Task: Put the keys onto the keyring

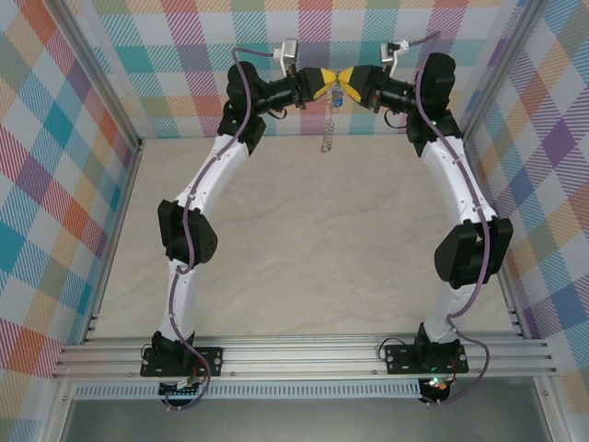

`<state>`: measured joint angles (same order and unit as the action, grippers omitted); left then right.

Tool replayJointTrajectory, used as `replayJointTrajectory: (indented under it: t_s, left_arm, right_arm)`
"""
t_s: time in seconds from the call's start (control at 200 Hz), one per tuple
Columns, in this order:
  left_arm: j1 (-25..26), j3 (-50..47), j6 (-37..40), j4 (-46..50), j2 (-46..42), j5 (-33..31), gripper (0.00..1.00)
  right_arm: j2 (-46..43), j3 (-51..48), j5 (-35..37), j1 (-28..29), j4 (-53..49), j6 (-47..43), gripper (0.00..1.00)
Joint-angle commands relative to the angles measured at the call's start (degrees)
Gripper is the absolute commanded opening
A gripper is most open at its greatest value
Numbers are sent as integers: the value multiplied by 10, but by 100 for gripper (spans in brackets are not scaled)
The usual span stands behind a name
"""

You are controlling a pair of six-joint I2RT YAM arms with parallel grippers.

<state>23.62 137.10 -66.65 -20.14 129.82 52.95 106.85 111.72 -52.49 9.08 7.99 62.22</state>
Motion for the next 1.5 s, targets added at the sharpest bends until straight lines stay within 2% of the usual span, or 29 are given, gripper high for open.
replayJointTrajectory:
  t_s: [0.0,0.21,0.435,0.555,0.65,0.695,0.89,0.93,1.14,1.315,1.424,1.494]
  left_arm:
    - [2,20,-9,-42,-4,-4,0]
    - [2,20,-10,-44,-2,-3,0]
    - [4,21,-12,-46,0,0,0]
    - [4,26,-14,-46,2,5,0]
    - [5,29,-15,-46,4,9,0]
    - [4,30,-15,-45,4,9,0]
    - [6,34,-16,-45,8,12,0]
    - [6,34,-16,-46,8,12,0]
    - [6,38,-14,-28,9,6,0]
    - [-9,36,-5,-8,1,4,32]
    - [-22,24,17,12,-15,7,43]
    - [-29,19,31,27,-22,12,47]
  right_arm:
    - [5,19,0,3,29,4,24]
    - [15,31,-1,5,33,11,16]
    - [33,58,-1,6,33,19,2]
    - [45,74,-7,7,41,29,3]
    - [54,86,-16,7,47,39,11]
    - [57,91,-19,8,47,40,11]
    - [60,94,-20,9,44,38,7]
    - [61,94,-21,10,43,37,0]
    - [57,96,-24,9,14,10,0]
    - [55,125,-47,2,-81,-72,0]
    - [62,145,-79,-8,-140,-118,0]
    - [69,163,-103,-15,-178,-149,0]
